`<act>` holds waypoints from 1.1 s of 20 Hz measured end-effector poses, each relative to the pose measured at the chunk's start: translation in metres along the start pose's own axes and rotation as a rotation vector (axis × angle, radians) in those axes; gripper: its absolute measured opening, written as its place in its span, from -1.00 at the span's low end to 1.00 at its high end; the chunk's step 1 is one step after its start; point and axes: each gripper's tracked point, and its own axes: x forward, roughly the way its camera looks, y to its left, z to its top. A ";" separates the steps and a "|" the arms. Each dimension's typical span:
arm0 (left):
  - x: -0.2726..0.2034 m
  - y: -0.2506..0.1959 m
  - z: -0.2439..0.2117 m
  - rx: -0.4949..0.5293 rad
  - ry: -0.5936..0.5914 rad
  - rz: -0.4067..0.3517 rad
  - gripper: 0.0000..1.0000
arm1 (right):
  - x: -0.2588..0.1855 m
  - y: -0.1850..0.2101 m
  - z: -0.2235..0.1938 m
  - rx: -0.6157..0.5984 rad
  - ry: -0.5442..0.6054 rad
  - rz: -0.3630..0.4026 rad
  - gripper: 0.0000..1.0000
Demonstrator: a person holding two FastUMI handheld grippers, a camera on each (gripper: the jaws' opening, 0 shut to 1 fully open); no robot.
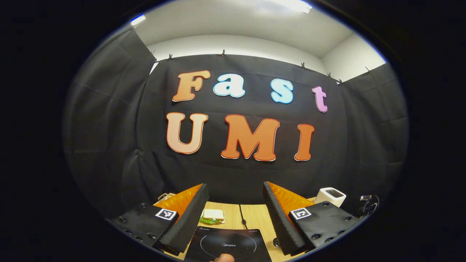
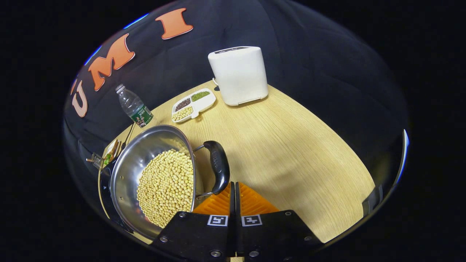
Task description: First push the handle of the pot to place it horizontally, then grasp the pot with both hands and set it on the induction cooktop.
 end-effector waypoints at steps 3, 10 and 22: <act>0.006 0.001 -0.010 -0.009 0.013 0.001 0.97 | 0.003 0.000 0.003 -0.002 0.002 -0.004 -1.00; 0.013 -0.003 -0.037 -0.030 0.059 -0.012 0.96 | 0.000 -0.003 0.004 -0.003 -0.001 -0.007 -1.00; 0.016 -0.056 -0.124 -0.029 0.138 -0.036 0.96 | -0.050 -0.012 0.016 0.025 -0.129 0.034 -0.97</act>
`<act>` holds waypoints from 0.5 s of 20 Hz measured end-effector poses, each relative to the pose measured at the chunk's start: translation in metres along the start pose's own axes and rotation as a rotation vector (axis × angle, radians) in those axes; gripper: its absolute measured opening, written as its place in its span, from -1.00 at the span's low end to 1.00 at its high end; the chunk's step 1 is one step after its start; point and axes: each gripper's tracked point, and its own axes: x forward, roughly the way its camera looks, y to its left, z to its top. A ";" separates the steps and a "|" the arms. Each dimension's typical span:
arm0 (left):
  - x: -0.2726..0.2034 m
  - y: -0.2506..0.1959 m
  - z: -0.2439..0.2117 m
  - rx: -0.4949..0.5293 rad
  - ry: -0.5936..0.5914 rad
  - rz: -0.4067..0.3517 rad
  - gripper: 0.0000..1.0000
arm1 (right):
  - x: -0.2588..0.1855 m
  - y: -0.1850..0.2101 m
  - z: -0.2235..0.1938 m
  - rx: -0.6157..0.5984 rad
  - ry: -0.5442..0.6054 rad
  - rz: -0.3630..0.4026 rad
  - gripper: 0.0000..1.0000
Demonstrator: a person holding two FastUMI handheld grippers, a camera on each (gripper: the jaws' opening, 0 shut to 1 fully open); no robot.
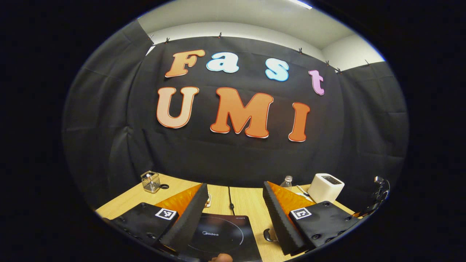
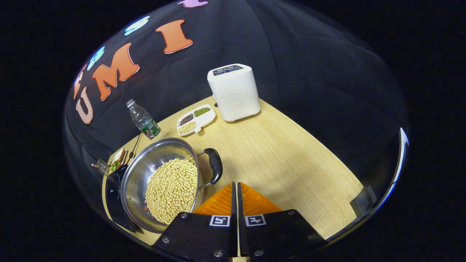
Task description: First push the handle of the pot to place it horizontally, then grasp the pot with both hands and set it on the induction cooktop.
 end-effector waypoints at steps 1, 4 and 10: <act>0.001 -0.008 -0.015 0.002 0.017 -0.005 0.96 | -0.002 0.002 0.002 0.001 -0.015 0.011 -0.94; 0.006 -0.035 -0.064 0.012 0.107 -0.040 0.99 | -0.006 0.006 0.009 -0.014 -0.065 0.034 -0.37; 0.018 -0.084 -0.142 0.044 0.232 -0.116 0.97 | -0.001 0.006 0.020 -0.143 -0.164 0.006 0.66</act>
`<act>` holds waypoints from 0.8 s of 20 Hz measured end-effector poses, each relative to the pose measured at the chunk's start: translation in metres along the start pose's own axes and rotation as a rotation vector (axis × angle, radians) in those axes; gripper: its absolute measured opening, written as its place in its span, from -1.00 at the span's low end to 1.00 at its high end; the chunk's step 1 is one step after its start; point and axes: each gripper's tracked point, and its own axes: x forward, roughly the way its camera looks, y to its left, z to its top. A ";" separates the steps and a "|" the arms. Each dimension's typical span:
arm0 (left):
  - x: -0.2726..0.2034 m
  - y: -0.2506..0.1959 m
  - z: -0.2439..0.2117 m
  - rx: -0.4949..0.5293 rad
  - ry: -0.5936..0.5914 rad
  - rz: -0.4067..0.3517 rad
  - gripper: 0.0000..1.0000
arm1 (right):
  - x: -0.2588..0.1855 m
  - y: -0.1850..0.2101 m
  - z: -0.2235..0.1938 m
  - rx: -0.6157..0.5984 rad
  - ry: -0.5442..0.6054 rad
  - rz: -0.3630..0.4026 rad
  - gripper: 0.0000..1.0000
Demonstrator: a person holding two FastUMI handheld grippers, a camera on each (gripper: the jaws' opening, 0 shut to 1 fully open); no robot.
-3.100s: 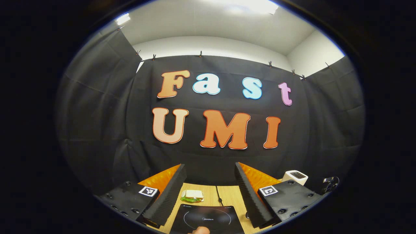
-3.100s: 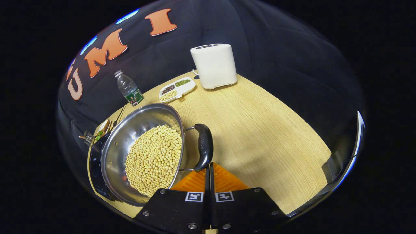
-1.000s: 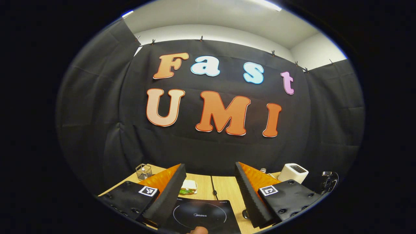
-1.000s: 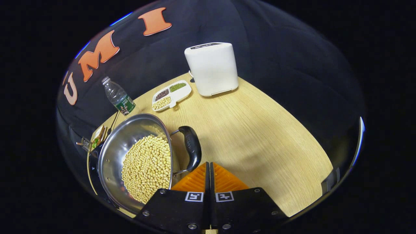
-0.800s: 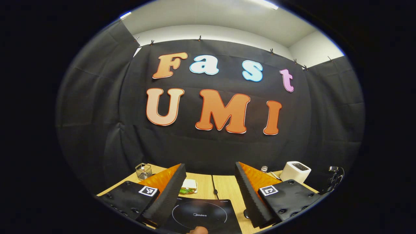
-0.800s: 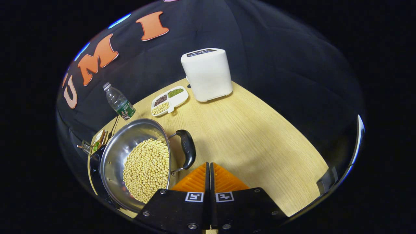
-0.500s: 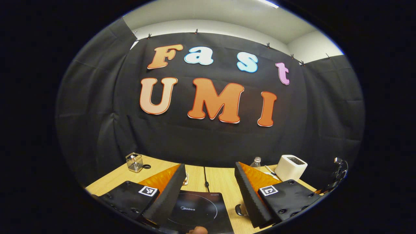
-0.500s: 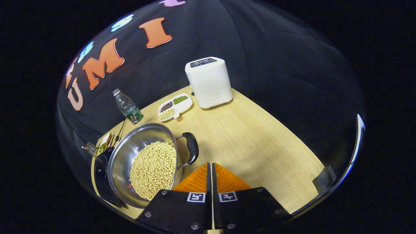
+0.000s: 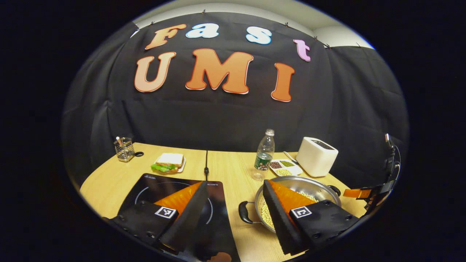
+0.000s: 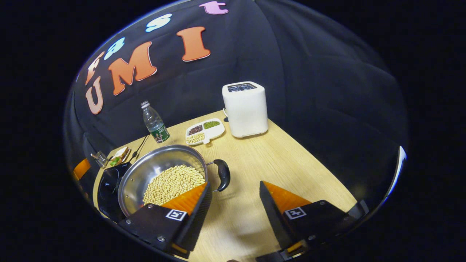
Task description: First push the handle of the pot to place it horizontally, then grasp the pot with both hands and set it on the induction cooktop.
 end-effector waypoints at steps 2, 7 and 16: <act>0.009 -0.019 -0.015 0.040 0.008 -0.023 0.97 | 0.005 0.003 0.005 -0.034 -0.033 -0.006 0.87; 0.034 -0.046 -0.053 0.086 0.068 -0.061 0.98 | 0.019 0.018 0.009 -0.070 -0.060 0.017 0.89; 0.058 -0.045 -0.075 0.092 0.121 -0.021 0.96 | 0.055 0.025 0.005 -0.091 -0.038 0.021 0.89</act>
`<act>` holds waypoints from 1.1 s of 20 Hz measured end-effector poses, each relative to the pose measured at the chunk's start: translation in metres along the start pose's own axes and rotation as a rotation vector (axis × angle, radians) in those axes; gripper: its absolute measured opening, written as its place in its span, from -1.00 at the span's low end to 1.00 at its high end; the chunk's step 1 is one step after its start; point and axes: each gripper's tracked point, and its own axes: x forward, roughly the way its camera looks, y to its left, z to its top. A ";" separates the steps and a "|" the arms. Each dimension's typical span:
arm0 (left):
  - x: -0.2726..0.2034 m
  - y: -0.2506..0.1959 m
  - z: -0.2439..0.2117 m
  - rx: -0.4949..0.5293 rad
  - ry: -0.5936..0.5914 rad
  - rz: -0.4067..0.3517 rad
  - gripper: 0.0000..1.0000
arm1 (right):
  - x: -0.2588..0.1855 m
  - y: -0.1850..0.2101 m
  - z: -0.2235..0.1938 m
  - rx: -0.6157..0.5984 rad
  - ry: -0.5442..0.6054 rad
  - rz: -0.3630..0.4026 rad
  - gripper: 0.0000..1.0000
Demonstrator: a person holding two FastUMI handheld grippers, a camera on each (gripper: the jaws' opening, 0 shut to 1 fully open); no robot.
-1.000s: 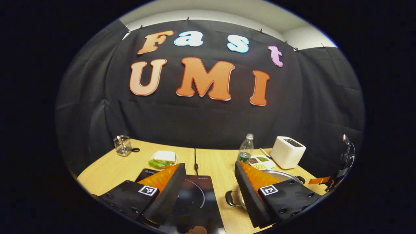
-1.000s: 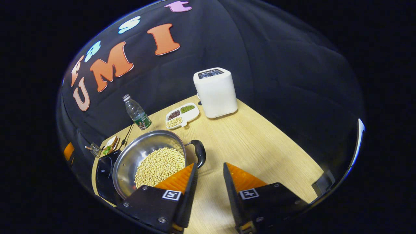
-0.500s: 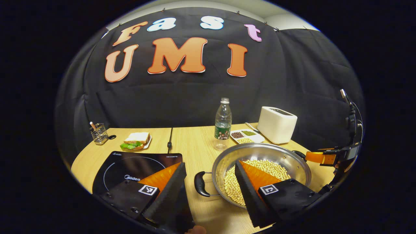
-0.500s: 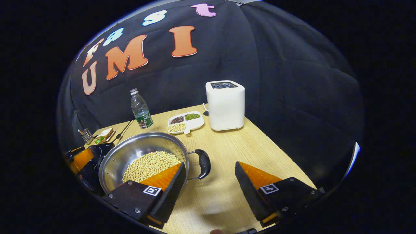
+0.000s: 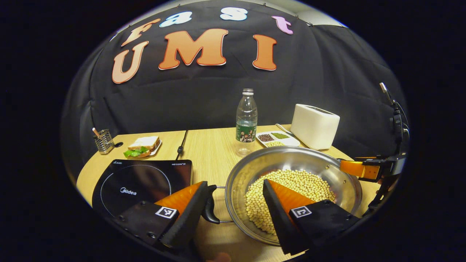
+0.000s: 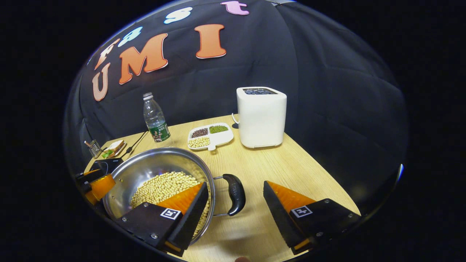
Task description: First push the handle of the pot to place it horizontally, then grasp the pot with both hands and set it on the induction cooktop.
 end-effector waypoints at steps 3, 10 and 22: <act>0.001 0.000 0.000 -0.011 -0.001 0.013 0.96 | 0.009 0.002 -0.006 -0.004 0.023 0.003 0.89; 0.008 0.014 -0.016 -0.059 0.061 0.061 0.96 | 0.020 0.005 -0.008 0.015 0.038 0.021 0.90; 0.031 0.019 -0.040 -0.057 0.156 0.088 0.57 | 0.021 0.017 -0.025 0.053 0.131 0.081 0.19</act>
